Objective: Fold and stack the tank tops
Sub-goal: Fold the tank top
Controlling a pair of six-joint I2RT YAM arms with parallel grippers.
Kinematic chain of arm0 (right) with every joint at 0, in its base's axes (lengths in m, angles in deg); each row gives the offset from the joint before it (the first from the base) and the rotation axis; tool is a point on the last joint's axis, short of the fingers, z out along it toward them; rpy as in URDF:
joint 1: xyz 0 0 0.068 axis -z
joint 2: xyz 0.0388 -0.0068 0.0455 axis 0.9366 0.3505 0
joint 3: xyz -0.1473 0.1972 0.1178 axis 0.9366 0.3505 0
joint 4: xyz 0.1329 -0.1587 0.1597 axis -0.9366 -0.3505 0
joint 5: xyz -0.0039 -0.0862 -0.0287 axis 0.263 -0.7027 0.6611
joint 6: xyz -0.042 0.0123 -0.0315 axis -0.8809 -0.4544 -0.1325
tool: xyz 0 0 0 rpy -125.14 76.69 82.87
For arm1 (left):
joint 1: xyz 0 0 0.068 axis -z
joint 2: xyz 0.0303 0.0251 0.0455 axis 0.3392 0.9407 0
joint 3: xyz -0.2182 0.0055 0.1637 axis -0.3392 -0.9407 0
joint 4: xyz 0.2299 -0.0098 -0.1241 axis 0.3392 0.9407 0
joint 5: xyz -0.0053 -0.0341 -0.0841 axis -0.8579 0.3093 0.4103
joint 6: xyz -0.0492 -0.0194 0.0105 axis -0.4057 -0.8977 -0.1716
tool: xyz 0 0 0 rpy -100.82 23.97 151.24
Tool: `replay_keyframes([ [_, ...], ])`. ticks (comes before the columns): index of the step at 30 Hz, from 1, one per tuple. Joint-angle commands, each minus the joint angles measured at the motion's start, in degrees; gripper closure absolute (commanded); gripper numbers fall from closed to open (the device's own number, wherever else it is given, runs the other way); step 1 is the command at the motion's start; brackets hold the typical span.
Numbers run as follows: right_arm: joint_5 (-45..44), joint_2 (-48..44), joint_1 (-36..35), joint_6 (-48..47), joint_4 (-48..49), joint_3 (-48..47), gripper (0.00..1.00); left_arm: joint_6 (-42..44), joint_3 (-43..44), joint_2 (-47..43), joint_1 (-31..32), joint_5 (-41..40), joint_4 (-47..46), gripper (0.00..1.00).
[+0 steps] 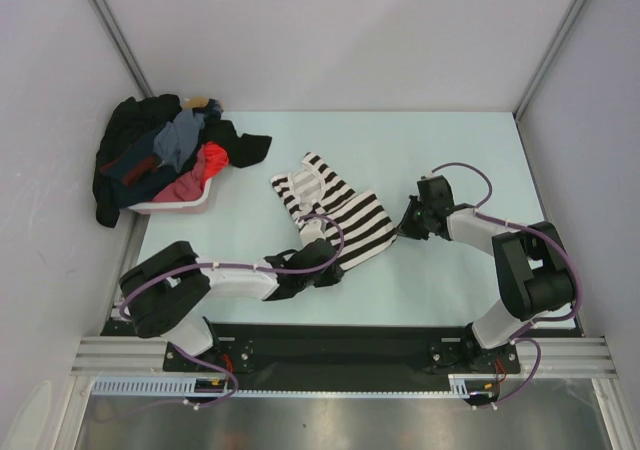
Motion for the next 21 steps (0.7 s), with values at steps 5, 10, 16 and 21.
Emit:
replay_keyframes([
  [5, -1.3, -1.4, 0.2, -1.6, -0.2, 0.2, 1.00, 1.3, 1.3, 1.1, 0.5, -2.0, -1.7, 1.00],
  [10, -1.5, -2.2, 0.2, -1.7, -1.2, 0.1, 1.00, 0.7, 0.3, 0.6, 2.5, -1.6, -1.8, 1.00],
  [16, -3.7, -4.9, 0.1, -2.1, -5.7, -1.2, 1.00, -3.2, -1.8, 0.5, 6.4, 0.5, -3.8, 1.00],
  [21, -6.0, -8.9, 0.1, -2.8, -11.1, -2.2, 1.00, -4.5, -0.4, -0.7, 8.5, 1.2, -3.2, 1.00],
])
